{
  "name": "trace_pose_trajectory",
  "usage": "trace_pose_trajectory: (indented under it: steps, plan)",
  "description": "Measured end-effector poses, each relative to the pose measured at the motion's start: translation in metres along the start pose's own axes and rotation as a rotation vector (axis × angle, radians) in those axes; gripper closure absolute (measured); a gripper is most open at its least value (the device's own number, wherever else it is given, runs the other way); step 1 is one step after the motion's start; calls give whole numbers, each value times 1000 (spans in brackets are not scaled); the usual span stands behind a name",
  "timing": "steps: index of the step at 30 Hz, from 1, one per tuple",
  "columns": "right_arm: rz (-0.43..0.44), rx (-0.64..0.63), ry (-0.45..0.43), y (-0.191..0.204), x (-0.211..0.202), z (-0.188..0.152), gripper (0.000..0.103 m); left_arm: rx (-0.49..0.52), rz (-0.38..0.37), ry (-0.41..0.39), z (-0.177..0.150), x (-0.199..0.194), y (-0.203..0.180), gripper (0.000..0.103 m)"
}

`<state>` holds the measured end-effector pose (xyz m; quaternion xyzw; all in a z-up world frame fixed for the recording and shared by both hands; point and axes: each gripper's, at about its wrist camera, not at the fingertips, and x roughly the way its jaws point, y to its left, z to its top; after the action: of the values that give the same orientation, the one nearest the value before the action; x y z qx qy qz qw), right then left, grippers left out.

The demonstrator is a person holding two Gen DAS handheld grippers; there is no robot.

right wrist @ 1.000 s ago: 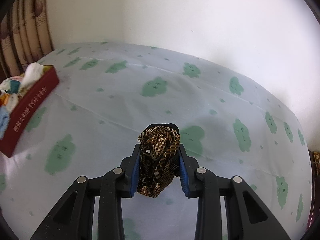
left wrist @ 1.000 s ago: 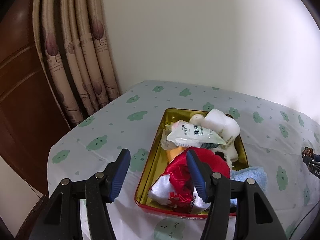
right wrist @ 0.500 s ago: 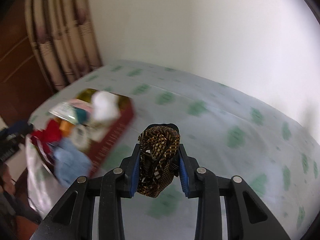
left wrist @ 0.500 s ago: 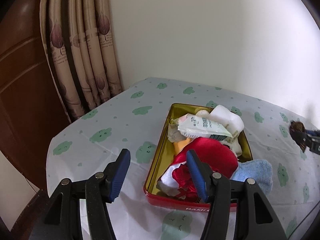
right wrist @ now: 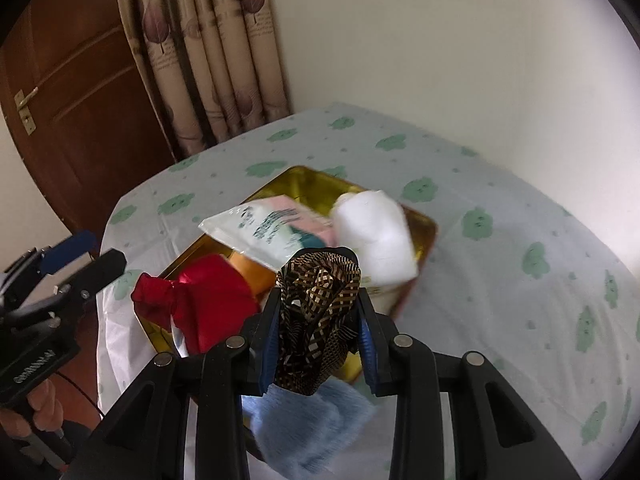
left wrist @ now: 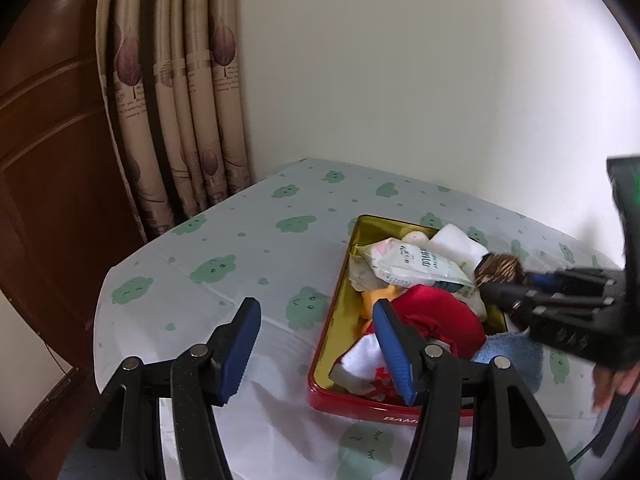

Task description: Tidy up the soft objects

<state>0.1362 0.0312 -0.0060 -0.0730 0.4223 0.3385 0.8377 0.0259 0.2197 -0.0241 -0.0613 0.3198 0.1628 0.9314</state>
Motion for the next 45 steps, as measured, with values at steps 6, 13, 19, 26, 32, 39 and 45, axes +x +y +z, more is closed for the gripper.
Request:
trace_pose_trajectory:
  steps: [6,13,19,26,32,39,45]
  plan:
    - [-6,12,31,7,19,-1,67,-22,21,-5,4,-3,10,43]
    - [-19,39,29,8,20,-5,38,-20,43,4,5,-2,13,43]
    - [-52,48,2,12,10,-7,29,-10,60,9,4,-1,12,43]
    - [-87,49,-50,20,-16,-15,15,-9,79,16,3,1,11,43]
    - [-129,77,-65,24,-41,-32,10,4,87,26,1,3,8,43]
    - [-182,90,-52,32,-56,-57,7,20,71,36,-2,5,2,43]
    - [-151,140,-17,33,-52,-71,7,12,65,39,-1,4,2,43]
